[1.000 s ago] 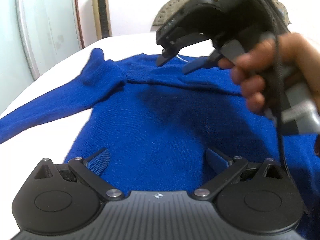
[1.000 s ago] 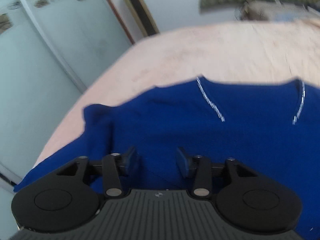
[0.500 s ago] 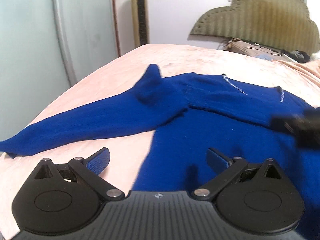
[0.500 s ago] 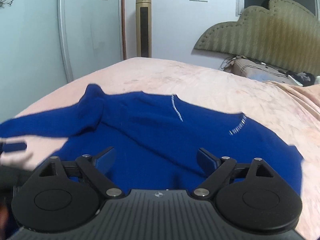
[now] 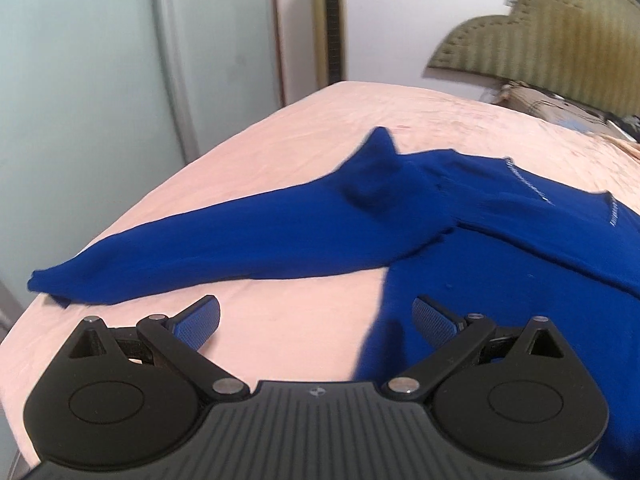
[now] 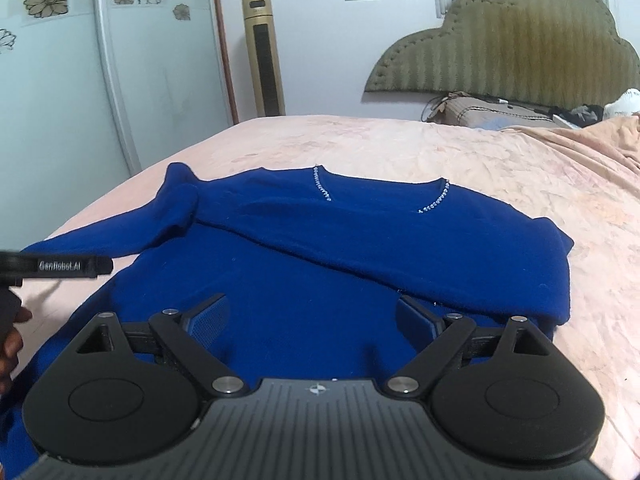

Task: Fold small clothes
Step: 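Grasp the other sleeve cuff with the left gripper and lift it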

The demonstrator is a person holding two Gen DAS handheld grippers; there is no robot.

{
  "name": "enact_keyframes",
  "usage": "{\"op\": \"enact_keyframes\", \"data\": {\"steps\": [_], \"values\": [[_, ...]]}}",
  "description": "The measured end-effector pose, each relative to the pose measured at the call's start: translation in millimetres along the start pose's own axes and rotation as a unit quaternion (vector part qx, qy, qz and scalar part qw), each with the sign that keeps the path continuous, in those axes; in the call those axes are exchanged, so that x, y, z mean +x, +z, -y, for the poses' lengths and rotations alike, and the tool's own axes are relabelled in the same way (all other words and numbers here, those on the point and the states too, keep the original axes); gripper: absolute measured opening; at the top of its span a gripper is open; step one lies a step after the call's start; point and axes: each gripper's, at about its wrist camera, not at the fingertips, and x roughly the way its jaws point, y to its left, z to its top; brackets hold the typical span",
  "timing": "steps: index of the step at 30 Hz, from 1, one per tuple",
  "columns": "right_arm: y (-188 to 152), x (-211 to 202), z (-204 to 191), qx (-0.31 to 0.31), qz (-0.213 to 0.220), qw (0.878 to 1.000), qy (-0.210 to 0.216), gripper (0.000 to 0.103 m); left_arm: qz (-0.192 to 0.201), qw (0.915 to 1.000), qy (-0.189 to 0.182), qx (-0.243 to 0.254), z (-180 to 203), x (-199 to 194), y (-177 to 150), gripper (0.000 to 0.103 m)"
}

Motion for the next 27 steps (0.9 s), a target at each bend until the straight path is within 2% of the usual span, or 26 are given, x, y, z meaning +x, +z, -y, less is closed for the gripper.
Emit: {"op": "enact_keyframes", "data": {"steps": [4,10,12,13,14,16,17,19,25,27], "values": [[-5,1,0,0.006,-0.006,1.000,0.005,0.092,0.008,0.9980,-0.002,-0.063,-28,1,0,0.103],[-9,4,3,0.016,-0.015,1.000,0.007,0.092,0.043,0.9862,0.009,-0.160,-83,0,-2,0.103],[-10,4,6,0.022,-0.015,1.000,0.006,0.092,0.032,0.9800,0.001,-0.196,-103,4,-4,0.103],[-11,4,7,0.024,-0.014,1.000,0.005,0.092,0.014,0.9755,-0.008,-0.219,-114,9,-4,0.103],[-11,4,7,0.026,-0.013,1.000,0.004,0.092,-0.007,0.9673,-0.023,-0.253,-127,15,-6,0.103],[-11,4,8,0.029,-0.013,0.999,0.003,0.092,-0.034,0.9376,-0.068,-0.339,-156,28,-16,0.103],[-12,4,7,0.028,-0.013,1.000,0.003,0.092,-0.029,0.9207,-0.089,-0.379,-168,31,-23,0.103],[-12,4,8,0.026,-0.014,1.000,0.003,0.092,-0.001,0.8981,-0.110,-0.426,-185,32,-32,0.103],[-14,8,9,0.031,-0.018,0.999,0.002,0.092,0.034,0.8685,-0.107,-0.483,-214,43,-37,0.101],[-14,8,9,0.031,-0.018,0.999,0.002,0.092,0.042,0.8650,-0.090,-0.492,-218,46,-38,0.091]]}}
